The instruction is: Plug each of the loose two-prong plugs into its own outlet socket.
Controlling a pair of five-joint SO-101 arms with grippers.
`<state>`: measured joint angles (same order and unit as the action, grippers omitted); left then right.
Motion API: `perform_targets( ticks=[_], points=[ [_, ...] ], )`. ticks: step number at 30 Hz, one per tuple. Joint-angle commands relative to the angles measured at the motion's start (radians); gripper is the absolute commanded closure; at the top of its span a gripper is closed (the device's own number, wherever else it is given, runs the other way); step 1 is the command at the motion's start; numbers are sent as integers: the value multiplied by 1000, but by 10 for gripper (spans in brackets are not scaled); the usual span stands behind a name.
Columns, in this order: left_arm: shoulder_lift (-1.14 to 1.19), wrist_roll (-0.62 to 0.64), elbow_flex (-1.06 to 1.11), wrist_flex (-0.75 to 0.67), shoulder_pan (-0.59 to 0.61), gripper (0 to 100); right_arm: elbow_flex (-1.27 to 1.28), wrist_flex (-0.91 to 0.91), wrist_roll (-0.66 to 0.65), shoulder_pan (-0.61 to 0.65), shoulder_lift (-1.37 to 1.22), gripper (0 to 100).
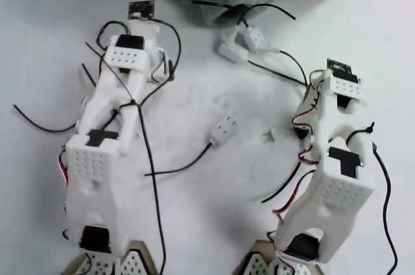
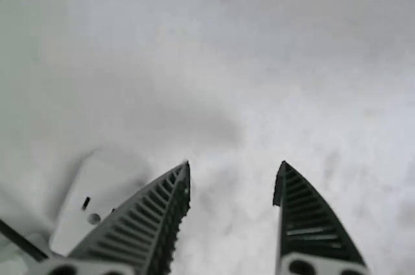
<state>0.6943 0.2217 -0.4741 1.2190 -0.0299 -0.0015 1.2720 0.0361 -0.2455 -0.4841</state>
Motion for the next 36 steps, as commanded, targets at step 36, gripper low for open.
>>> perform_targets(
  ticks=[36],
  points=[
    [-8,-5,-32,-15,8,781,-44,110,-14,-50,97,885]
  ],
)
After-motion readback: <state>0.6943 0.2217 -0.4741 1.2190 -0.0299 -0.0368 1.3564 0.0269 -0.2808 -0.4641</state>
